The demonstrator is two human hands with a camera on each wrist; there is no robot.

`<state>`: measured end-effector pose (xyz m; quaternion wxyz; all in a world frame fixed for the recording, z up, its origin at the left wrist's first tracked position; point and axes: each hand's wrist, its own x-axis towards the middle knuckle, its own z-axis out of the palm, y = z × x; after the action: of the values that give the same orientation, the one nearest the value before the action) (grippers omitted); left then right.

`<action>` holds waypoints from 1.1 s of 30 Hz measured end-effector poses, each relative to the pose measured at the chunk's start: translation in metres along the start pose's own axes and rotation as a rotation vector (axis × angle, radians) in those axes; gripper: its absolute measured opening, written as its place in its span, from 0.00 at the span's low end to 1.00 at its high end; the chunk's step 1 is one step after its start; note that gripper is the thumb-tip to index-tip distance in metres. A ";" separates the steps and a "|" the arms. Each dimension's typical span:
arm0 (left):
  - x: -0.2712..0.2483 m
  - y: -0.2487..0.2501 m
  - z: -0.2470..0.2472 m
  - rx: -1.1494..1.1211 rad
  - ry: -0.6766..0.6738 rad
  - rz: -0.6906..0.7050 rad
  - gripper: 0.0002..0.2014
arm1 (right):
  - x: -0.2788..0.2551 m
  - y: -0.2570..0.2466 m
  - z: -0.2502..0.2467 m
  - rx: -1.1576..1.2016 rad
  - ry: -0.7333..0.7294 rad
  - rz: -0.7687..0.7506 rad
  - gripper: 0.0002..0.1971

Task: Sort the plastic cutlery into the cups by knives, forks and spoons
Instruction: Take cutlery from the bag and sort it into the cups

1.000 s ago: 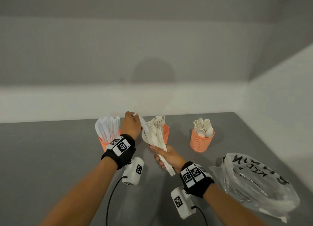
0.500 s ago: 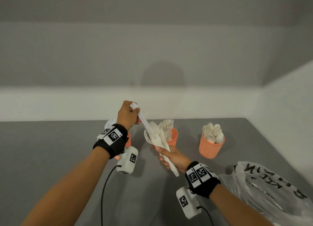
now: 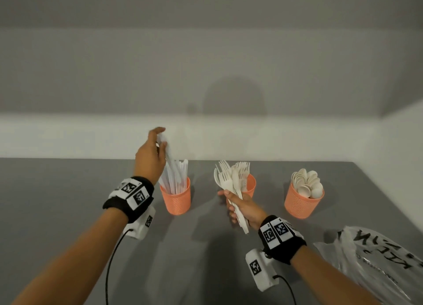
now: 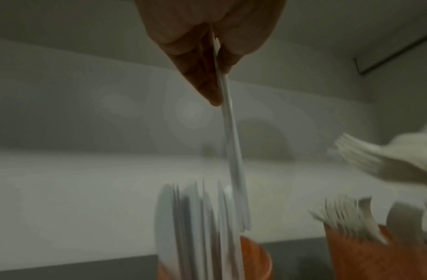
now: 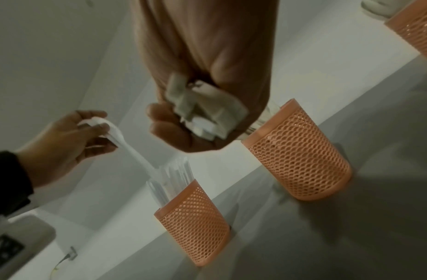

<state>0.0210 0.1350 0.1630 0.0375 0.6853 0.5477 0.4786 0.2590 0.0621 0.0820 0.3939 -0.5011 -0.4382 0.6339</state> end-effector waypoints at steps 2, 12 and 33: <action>-0.009 -0.007 0.009 0.060 -0.070 0.029 0.15 | 0.003 -0.002 0.002 0.003 0.002 -0.010 0.11; -0.051 -0.048 0.050 0.471 -0.401 0.185 0.18 | 0.007 -0.006 -0.003 0.070 0.008 -0.017 0.13; -0.070 0.058 0.080 -0.295 -0.446 -0.285 0.25 | 0.002 0.002 0.001 0.033 0.133 -0.113 0.15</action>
<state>0.1229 0.0949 0.1102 0.3227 0.6769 0.5411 0.3806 0.2579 0.0636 0.0791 0.4654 -0.5100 -0.4281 0.5831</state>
